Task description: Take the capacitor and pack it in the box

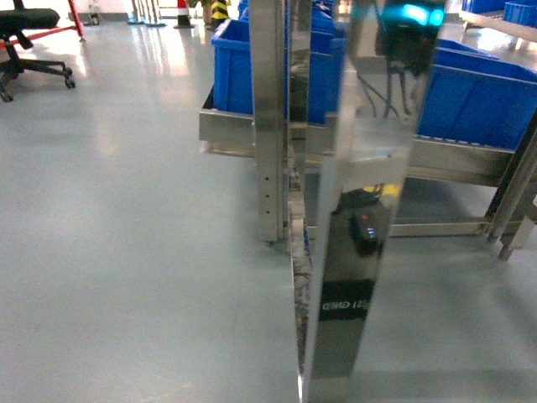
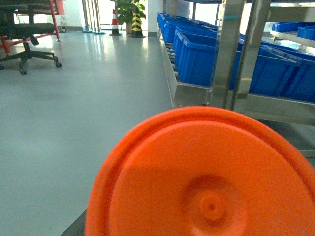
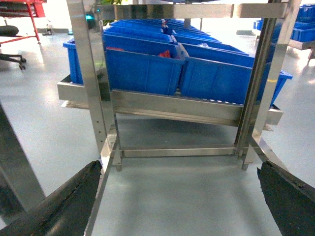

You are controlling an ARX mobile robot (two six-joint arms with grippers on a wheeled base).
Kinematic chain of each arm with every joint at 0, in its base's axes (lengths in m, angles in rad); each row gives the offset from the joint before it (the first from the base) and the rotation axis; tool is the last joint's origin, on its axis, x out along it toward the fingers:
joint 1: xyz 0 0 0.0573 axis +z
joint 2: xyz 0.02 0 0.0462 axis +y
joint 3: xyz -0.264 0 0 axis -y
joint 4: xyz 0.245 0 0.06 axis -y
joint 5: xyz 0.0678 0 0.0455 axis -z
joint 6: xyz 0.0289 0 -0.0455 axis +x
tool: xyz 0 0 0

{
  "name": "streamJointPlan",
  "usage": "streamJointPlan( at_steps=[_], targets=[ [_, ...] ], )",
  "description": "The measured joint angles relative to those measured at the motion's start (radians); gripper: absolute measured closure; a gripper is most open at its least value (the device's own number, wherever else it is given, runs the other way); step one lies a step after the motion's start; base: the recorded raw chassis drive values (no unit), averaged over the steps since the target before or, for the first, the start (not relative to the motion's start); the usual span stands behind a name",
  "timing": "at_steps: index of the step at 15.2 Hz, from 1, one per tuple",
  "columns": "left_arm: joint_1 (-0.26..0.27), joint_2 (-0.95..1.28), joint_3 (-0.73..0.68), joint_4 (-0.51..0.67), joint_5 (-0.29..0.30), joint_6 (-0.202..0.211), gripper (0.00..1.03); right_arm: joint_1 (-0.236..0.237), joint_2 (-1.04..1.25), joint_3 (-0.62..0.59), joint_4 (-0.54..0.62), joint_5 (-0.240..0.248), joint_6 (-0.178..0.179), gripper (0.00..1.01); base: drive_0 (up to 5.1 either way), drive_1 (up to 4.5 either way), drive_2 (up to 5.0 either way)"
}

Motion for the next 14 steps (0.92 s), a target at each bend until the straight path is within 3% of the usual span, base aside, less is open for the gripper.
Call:
streamJointPlan(
  at_steps=[14],
  targets=[
    [0.000, 0.000, 0.000, 0.002, 0.000, 0.000, 0.60, 0.000, 0.000, 0.000, -0.002, 0.000, 0.000, 0.03, -5.0, 2.49, 2.5]
  ],
)
